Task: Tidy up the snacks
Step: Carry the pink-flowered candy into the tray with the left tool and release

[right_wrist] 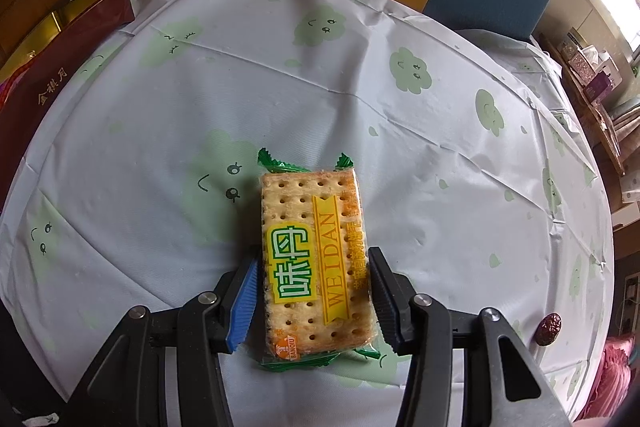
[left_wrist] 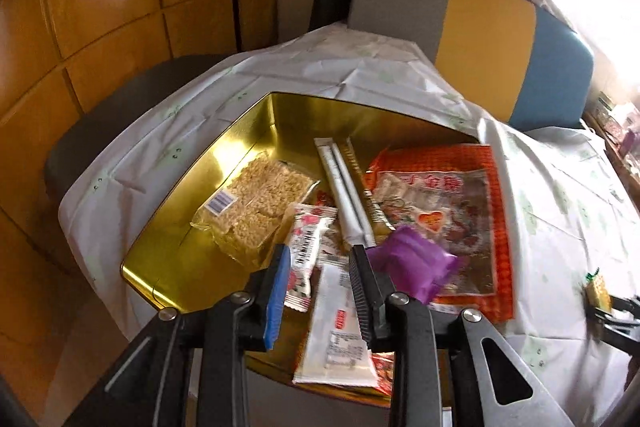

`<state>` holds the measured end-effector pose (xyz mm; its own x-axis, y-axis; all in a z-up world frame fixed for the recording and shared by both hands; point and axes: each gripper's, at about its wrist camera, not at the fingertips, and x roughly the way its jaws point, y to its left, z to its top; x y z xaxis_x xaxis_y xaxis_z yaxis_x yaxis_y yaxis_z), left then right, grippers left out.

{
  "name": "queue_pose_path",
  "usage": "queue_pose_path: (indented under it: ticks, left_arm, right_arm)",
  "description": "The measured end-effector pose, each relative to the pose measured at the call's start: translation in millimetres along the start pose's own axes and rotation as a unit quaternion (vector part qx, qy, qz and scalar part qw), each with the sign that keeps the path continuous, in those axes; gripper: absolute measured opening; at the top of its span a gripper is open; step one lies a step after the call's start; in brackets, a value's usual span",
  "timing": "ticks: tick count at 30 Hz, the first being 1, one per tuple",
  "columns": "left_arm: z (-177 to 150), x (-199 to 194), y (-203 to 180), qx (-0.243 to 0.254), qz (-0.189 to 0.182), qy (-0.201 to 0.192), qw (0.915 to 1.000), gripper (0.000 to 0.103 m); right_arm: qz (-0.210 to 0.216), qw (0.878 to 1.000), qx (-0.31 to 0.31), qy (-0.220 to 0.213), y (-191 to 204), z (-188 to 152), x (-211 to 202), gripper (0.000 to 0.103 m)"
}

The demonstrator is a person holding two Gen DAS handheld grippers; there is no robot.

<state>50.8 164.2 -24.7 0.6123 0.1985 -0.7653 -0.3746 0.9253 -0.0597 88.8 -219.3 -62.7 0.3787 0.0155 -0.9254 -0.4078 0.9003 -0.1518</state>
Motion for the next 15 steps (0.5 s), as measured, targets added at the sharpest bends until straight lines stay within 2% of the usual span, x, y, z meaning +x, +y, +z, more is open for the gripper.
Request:
queue_pose_path:
  ticks: [15]
  left_arm:
    - [-8.2,-18.7,-6.6,0.013,-0.010,-0.008,0.9998,0.032]
  right_arm:
    - [0.000,1.000,0.000,0.000,-0.7,-0.1,-1.4,0.050]
